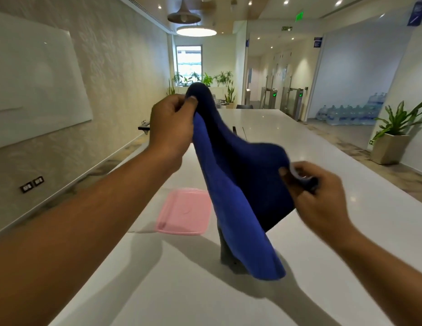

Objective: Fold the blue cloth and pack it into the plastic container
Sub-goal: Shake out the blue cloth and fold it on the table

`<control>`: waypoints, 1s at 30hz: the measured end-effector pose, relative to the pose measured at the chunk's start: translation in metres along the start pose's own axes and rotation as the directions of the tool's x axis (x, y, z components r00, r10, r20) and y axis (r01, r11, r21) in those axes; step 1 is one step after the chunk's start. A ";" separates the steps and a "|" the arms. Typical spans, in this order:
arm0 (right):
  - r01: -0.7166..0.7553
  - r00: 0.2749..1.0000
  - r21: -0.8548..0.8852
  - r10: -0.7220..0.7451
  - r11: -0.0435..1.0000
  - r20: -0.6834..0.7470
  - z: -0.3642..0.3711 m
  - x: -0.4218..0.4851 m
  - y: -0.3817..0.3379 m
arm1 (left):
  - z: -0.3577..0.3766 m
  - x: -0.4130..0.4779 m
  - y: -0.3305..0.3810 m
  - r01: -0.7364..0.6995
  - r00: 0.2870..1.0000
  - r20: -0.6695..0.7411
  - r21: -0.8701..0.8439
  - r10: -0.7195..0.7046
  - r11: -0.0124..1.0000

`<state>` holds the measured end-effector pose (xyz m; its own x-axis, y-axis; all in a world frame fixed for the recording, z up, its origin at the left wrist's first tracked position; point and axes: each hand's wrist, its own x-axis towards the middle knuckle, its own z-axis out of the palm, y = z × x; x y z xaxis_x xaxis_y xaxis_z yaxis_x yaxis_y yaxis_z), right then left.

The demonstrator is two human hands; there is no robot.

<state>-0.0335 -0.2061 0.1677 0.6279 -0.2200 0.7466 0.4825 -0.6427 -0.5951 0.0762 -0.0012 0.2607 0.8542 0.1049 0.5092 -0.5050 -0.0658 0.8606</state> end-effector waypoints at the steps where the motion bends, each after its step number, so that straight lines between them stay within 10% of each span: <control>1: -0.006 1.000 -0.032 0.006 0.999 -0.015 -0.009 0.013 0.001 | -0.002 0.002 0.000 -0.013 1.000 0.007 0.016 0.012 1.000; 17: -0.015 0.996 -0.428 0.052 0.904 0.075 -0.093 0.141 -0.013 | -0.008 0.046 0.006 -0.047 0.997 0.067 0.094 0.041 0.994; 30: -0.266 0.964 0.008 0.266 0.964 0.008 -0.074 0.130 0.027 | 0.012 0.041 -0.024 -0.048 0.992 0.119 0.144 0.031 0.988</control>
<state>0.0165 -0.3063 0.2709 0.7383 -0.3776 0.5589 0.3030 -0.5547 -0.7749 0.1243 -0.0075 0.2609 0.8469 -0.0155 0.5315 -0.5222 -0.2128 0.8259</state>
